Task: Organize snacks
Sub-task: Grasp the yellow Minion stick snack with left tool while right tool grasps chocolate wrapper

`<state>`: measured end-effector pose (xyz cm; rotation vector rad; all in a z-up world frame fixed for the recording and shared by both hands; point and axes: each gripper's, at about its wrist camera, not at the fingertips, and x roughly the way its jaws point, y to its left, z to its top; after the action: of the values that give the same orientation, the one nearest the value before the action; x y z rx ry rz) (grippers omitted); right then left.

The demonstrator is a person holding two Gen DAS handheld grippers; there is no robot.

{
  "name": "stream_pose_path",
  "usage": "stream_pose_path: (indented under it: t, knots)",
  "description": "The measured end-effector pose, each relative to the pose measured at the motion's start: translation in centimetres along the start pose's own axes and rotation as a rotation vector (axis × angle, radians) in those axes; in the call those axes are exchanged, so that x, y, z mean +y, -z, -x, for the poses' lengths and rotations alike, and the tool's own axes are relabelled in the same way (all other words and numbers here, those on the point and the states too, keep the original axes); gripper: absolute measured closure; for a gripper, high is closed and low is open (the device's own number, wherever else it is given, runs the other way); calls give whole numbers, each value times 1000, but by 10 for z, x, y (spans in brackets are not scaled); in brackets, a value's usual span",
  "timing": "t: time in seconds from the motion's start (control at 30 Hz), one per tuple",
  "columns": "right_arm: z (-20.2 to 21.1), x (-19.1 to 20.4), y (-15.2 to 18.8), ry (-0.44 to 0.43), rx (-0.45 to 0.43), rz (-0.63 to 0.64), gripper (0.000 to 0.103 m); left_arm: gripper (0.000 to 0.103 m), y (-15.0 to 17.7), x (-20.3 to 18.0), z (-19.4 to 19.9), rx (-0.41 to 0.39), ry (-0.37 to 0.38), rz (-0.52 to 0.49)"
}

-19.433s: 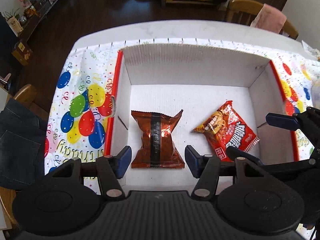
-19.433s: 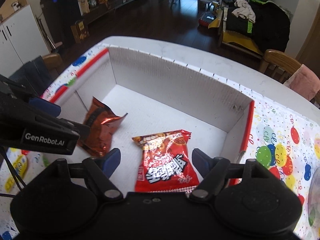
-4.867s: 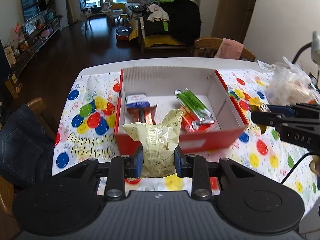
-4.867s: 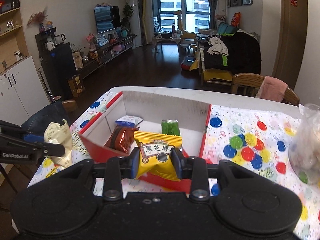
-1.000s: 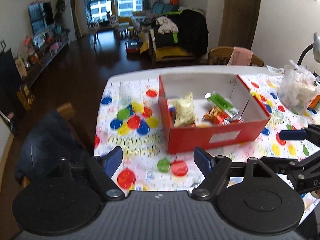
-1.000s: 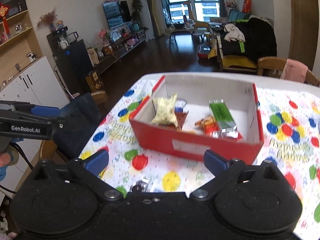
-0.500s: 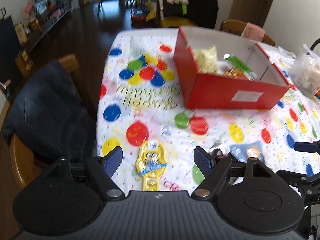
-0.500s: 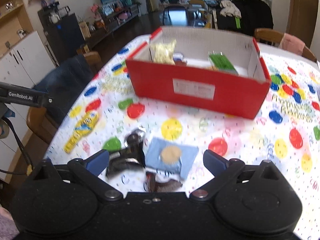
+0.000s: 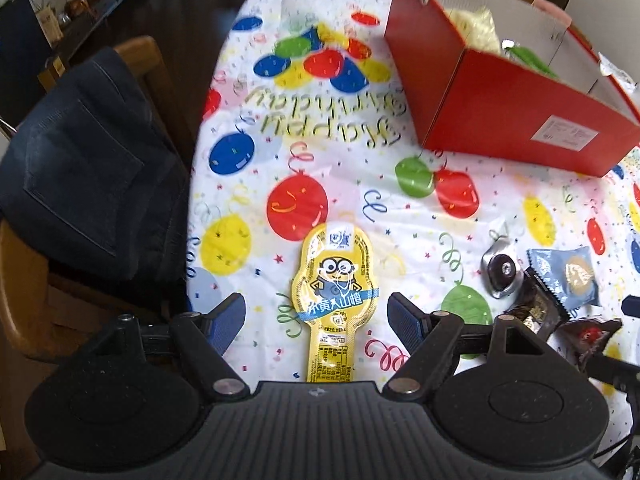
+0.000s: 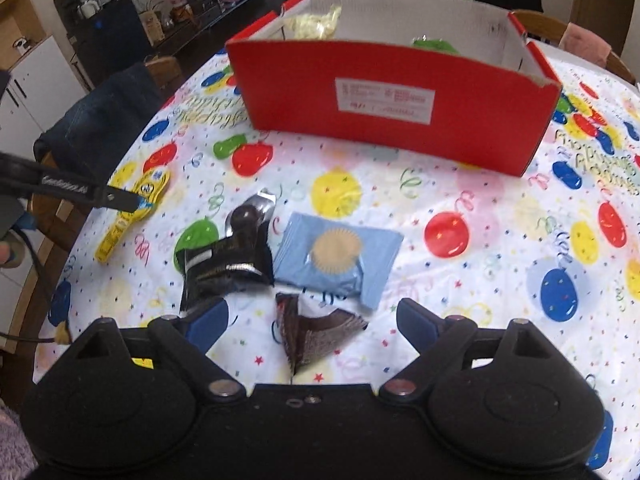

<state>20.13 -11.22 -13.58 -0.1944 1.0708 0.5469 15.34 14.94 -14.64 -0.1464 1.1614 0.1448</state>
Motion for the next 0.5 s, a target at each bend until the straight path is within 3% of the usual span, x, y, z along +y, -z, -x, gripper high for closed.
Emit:
stream_pose_path:
  t: [0.5]
  knots:
    - [-13,3,3,5,41,-3,26,29,-9,-5,-23,31,2,9]
